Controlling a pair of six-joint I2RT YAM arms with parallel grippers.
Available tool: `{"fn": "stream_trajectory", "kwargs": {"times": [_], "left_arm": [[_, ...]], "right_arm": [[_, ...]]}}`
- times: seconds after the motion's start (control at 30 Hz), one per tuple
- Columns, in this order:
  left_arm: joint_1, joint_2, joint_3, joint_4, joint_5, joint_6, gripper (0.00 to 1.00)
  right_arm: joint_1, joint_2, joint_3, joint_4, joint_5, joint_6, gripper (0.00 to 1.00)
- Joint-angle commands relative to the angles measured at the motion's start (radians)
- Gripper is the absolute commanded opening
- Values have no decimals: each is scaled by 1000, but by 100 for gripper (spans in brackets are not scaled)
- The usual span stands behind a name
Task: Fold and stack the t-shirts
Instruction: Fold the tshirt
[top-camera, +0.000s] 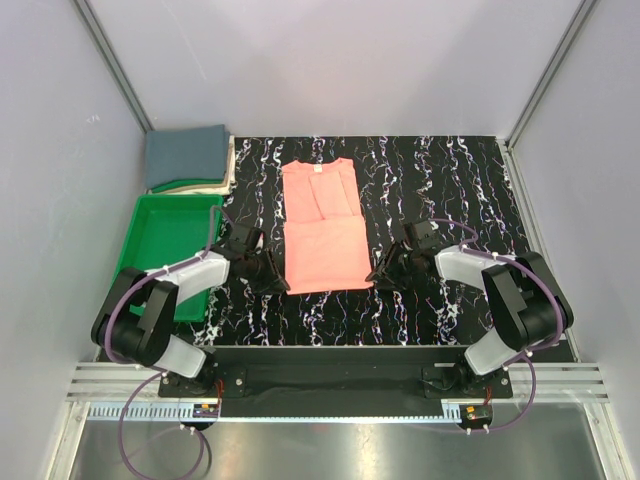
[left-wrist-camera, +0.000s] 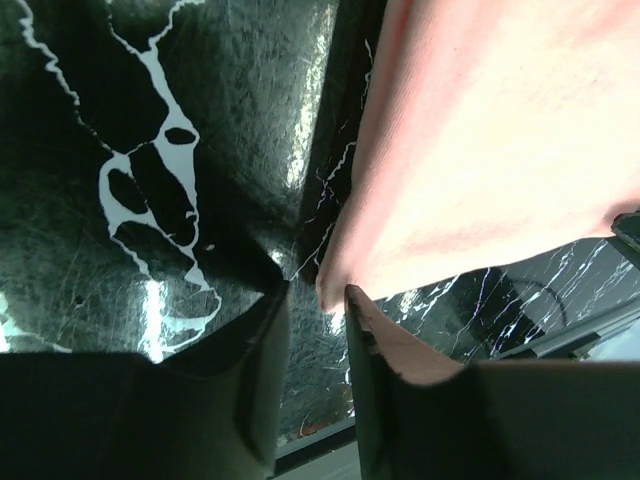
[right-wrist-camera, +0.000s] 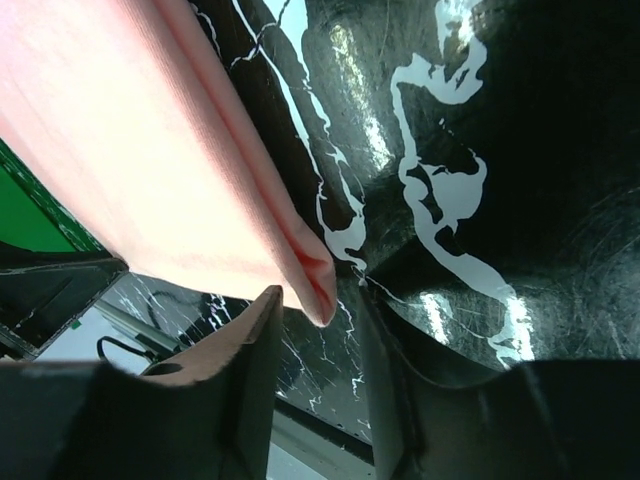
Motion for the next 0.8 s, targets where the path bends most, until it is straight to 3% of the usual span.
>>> {"fn": "stream_trajectory", "kwargs": {"times": [0.0,0.17,0.33,0.53,0.67,0.77], "left_arm": [[-4,-44,-13,-23,-42,6,35],[-4,-55,-18,-10,-22,-14,52],[-2,-52,-49,52,5,-44,56],[-4,-20,-84,100,19,-70,54],[-11,8,-84,106,21,-67,45],[-11,8,-84,106,11,-61,36]], "right_arm": [[1,-23,-16,-14,20,9,45],[1,-14,-31,8,17,25,47],[1,-2,-45,38,19,42,47],[1,-11,-62,53,29,49,40],[1,-8,-65,61,32,65,33],[1,-14,-77,67,37,68,20]]}}
